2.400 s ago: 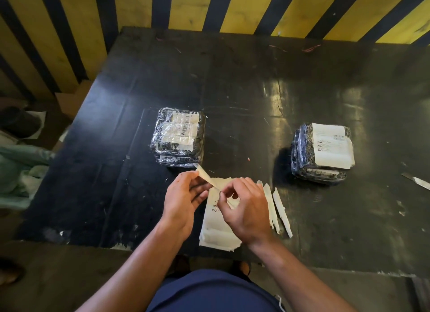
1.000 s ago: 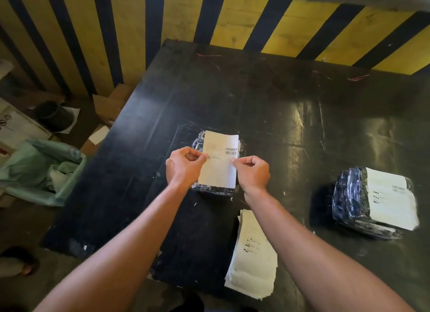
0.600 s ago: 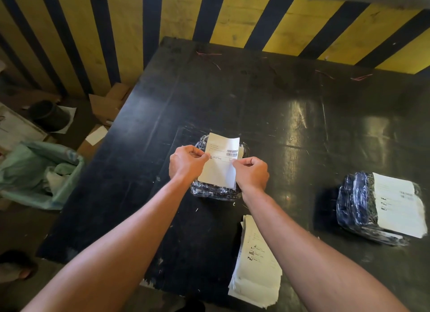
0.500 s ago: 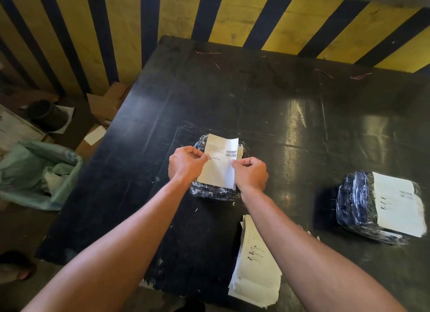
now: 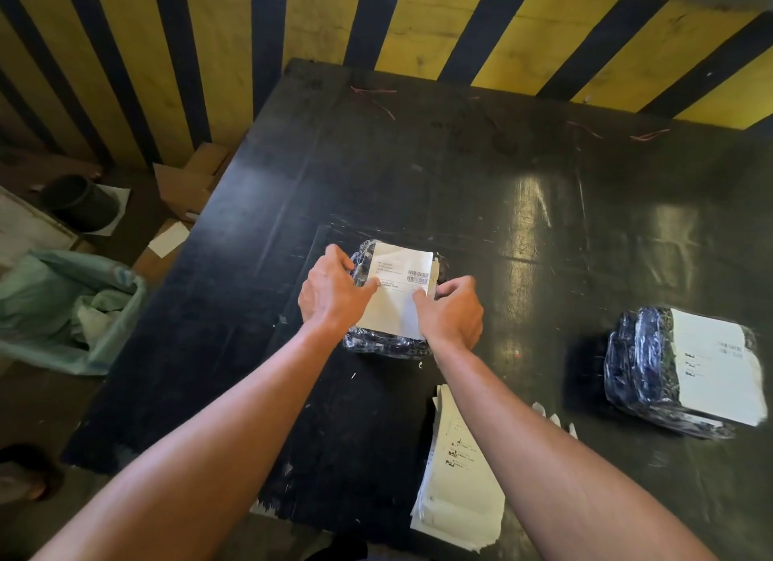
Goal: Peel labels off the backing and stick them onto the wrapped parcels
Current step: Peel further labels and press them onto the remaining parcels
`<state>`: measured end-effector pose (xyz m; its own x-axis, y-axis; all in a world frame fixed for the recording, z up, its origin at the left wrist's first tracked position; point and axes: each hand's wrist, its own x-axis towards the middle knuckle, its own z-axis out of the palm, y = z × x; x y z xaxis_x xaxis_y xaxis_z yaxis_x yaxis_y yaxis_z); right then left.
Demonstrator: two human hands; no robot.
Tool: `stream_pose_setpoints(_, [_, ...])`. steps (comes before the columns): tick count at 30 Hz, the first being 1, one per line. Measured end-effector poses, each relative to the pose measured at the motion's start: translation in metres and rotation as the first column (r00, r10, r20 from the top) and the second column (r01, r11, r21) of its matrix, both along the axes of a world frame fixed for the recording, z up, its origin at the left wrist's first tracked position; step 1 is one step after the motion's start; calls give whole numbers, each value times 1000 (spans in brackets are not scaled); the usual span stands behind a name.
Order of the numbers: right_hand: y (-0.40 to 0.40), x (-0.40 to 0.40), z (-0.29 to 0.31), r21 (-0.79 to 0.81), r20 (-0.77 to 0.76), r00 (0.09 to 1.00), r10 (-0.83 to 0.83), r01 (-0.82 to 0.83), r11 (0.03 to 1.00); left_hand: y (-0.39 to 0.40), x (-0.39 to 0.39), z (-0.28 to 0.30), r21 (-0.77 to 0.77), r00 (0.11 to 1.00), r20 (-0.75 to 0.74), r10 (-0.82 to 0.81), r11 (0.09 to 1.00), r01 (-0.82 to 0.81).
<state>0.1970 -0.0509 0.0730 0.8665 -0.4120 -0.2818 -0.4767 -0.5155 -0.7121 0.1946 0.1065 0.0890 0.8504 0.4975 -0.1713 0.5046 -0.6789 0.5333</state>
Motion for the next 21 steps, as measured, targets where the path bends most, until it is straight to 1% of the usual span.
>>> stream_pose_setpoints(1, [-3, -1, -3, -31, 39, 999, 12, -11, 999, 3, -2, -3, 24, 999, 39, -33, 999, 32])
stream_pose_setpoints(2, [-8, -4, -6, -87, 101, 993, 55, -46, 995, 7, -5, -6, 63, 989, 97, -107, 993, 101])
stream_pose_setpoints(3, [-12, -7, -9, -171, 184, 973, 140, -108, 979, 10, -9, -9, 132, 961, 160, -224, 970, 204])
stream_pose_setpoints(4, [-17, -11, -12, -276, 268, 928, 259, -183, 944, 13, -14, -11, 214, 911, 200, -362, 923, 320])
stream_pose_setpoints(5, [-20, -16, -13, -384, 328, 858, 396, -262, 885, 15, -19, -16, 279, 844, 210, -493, 858, 431])
stream_pose_setpoints(6, [-23, -22, -13, -473, 350, 771, 532, -345, 811, 15, -25, -20, 310, 779, 190, -597, 790, 529])
stream_pose_setpoints(7, [-25, -28, -15, -531, 338, 681, 650, -433, 729, 15, -31, -26, 310, 729, 150, -668, 732, 607])
stream_pose_setpoints(8, [-26, -34, -18, -558, 299, 601, 741, -519, 647, 15, -37, -32, 297, 698, 108, -708, 693, 657])
stream_pose_setpoints(9, [-26, -39, -21, -560, 243, 547, 801, -596, 576, 15, -42, -37, 283, 680, 63, -730, 667, 689])
stream_pose_setpoints(10, [-26, -43, -24, -543, 181, 518, 836, -656, 524, 14, -47, -41, 272, 670, 18, -742, 649, 711])
stream_pose_setpoints(12, [-25, -41, -25, -505, 68, 500, 864, -730, 462, 13, -53, -45, 241, 658, -41, -752, 631, 737])
stream_pose_setpoints(14, [-22, -26, -22, -481, -28, 503, 864, -764, 430, 10, -57, -45, 223, 656, -48, -753, 632, 742])
stream_pose_setpoints(17, [-11, 6, -15, -481, -145, 504, 851, -787, 385, 9, -58, -50, 239, 675, -48, -736, 648, 723])
stream_pose_setpoints(19, [-6, 22, -12, -477, -182, 513, 839, -792, 381, 9, -58, -54, 248, 688, -43, -724, 660, 709])
stream_pose_setpoints(21, [-6, 31, -11, -470, -196, 545, 815, -782, 410, 9, -58, -55, 242, 686, -43, -726, 659, 712])
